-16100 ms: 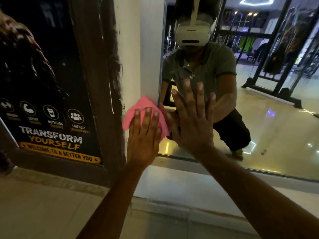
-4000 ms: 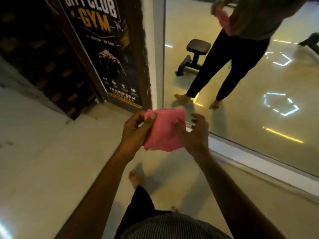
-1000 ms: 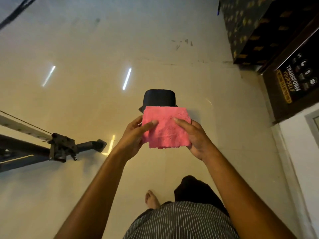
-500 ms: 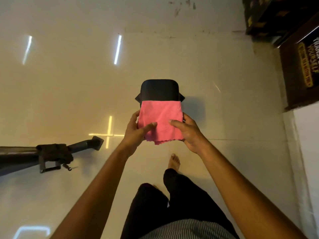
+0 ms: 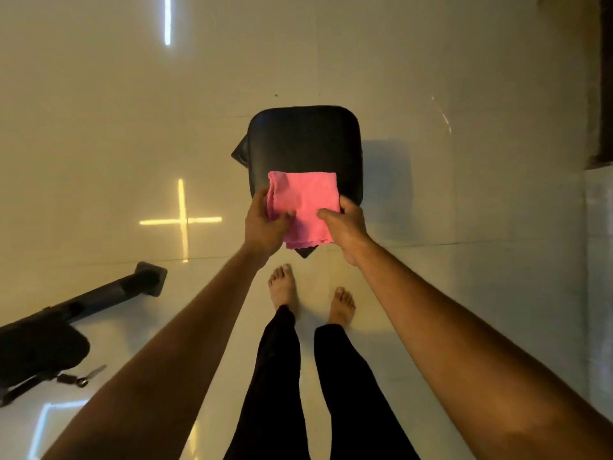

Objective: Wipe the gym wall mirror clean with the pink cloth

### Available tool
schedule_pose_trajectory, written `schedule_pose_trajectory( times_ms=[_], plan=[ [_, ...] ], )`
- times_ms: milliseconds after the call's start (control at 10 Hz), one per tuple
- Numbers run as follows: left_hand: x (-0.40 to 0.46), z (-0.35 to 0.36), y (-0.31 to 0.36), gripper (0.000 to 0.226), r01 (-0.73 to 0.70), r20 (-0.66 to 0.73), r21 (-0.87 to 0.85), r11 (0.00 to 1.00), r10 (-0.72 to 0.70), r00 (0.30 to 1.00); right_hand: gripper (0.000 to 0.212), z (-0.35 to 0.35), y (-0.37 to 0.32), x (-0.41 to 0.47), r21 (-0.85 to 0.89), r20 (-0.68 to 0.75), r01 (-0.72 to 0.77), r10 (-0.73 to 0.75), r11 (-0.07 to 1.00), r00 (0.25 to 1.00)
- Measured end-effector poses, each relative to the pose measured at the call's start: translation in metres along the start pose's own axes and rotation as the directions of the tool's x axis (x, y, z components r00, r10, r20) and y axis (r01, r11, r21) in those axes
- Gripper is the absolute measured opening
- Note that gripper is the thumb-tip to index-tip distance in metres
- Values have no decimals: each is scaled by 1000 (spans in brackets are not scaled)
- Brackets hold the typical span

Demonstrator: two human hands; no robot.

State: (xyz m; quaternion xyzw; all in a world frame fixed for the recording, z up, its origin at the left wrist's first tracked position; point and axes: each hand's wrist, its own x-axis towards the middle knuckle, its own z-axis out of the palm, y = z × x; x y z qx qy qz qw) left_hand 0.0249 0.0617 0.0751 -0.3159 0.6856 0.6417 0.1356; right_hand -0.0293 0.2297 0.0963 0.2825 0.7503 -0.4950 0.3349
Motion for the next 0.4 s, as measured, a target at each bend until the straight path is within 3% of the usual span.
schedule_pose_trajectory(
  times_ms=[200, 300, 400],
  plan=[
    [82, 18, -30, 82, -38, 53, 23, 999, 36, 998, 46, 25, 5, 81, 62, -120, 41, -34, 997, 992],
    [109, 24, -41, 108, -71, 83, 286, 956, 49, 995, 62, 30, 10, 103, -5, -165, 67, -67, 998, 984],
    [101, 30, -35, 87, 74, -175, 538, 840, 25, 984, 53, 26, 18, 108, -6, -257, 85, -83, 996, 963]
  ],
)
